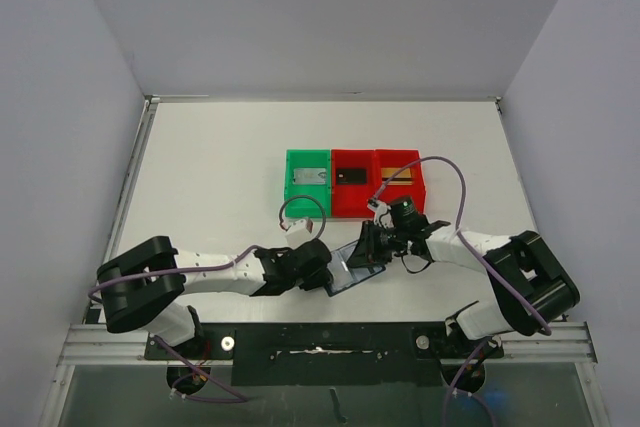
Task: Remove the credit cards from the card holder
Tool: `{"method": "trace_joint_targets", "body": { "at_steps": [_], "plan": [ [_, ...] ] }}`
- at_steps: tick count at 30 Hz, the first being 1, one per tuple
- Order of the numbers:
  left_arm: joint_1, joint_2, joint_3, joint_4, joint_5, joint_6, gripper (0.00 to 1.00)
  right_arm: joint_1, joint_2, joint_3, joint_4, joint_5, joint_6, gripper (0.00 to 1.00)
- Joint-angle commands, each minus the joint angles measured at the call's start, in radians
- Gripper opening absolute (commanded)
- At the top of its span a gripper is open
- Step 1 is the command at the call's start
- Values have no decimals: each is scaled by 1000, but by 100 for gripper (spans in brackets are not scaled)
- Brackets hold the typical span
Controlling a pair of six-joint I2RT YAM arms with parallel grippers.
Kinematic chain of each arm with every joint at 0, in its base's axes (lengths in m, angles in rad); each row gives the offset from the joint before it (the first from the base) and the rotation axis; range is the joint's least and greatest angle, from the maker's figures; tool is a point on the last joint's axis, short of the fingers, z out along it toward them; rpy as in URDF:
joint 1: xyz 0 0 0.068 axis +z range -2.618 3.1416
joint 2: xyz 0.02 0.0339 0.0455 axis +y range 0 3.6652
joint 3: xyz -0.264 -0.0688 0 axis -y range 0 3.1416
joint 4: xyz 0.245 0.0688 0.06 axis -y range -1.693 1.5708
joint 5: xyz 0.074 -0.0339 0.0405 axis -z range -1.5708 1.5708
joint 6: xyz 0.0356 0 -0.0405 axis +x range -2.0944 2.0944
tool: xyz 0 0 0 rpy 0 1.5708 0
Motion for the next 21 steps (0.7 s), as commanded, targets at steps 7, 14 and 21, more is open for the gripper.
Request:
{"method": "trace_joint_targets", "body": {
  "at_steps": [7, 14, 21],
  "plan": [
    [-7, 31, 18, -60, -11, 24, 10, 54, 25, 68, -107, 101, -109, 28],
    [-7, 32, 16, -59, -11, 24, 10, 77, 53, 68, -52, 29, -94, 16],
    [-7, 33, 12, -68, -9, 23, 10, 31, 4, 44, -26, 3, -87, 5]
  ]
}}
